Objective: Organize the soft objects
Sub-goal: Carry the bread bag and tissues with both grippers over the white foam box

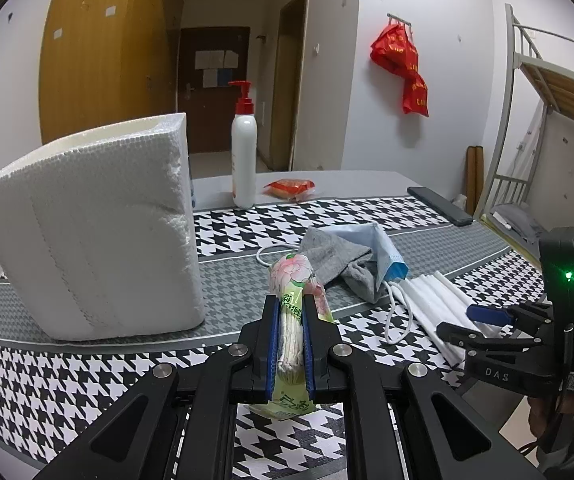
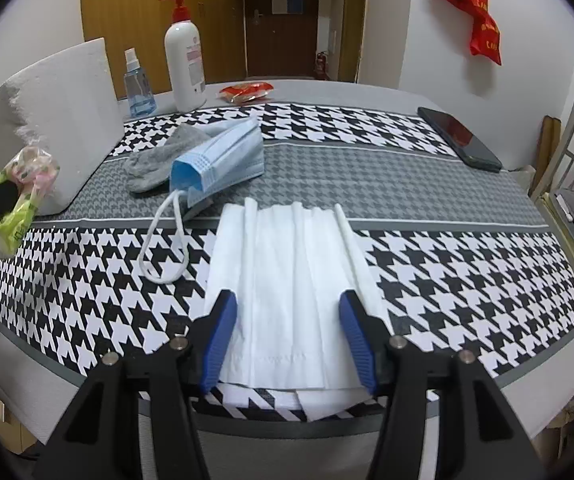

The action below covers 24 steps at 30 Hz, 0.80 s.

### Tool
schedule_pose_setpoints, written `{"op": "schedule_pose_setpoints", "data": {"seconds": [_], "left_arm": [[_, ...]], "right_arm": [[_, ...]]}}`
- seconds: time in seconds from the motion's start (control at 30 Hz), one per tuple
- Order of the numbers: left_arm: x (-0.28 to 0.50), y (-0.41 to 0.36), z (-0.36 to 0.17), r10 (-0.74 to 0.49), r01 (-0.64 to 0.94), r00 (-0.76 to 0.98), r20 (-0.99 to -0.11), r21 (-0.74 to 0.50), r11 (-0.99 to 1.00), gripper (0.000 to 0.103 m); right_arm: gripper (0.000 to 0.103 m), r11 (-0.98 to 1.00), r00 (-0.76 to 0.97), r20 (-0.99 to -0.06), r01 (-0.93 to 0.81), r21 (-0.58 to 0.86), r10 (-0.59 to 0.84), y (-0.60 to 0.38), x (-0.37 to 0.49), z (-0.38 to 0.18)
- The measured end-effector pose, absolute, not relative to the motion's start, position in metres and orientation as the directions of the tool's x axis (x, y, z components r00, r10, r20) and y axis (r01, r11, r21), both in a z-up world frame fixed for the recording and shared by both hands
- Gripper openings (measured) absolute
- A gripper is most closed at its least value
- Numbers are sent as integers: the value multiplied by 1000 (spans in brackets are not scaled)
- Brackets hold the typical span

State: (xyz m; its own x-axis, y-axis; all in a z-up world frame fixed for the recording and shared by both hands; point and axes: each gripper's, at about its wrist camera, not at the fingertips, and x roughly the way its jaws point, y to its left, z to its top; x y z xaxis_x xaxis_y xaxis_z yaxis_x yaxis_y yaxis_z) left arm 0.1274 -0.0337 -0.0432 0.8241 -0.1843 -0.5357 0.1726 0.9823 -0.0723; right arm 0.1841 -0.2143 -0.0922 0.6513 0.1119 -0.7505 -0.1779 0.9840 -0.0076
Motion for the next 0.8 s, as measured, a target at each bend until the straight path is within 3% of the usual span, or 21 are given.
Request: {"op": "schedule_pose_setpoints", "data": {"seconds": [0.03, 0.1, 0.2, 0.8], "left_arm": [[127, -34, -43, -184, 173, 824, -535, -72, 982, 11], [127, -33, -43, -183, 172, 826, -533, -70, 983, 11], [127, -33, -42, -180, 173, 830, -528, -65, 983, 11], [116, -23, -8, -165, 168, 879, -447, -34, 985, 11]], "right_arm": [[48, 984, 653, -749, -177, -6, 113, -215, 184, -91], [26, 985, 656, -746, -174, -3, 113, -217, 184, -91], [9, 985, 656, -743, -173, 27, 136, -223, 183, -91], [8, 975, 790, -576, -214, 60, 208, -224, 165, -27]]}}
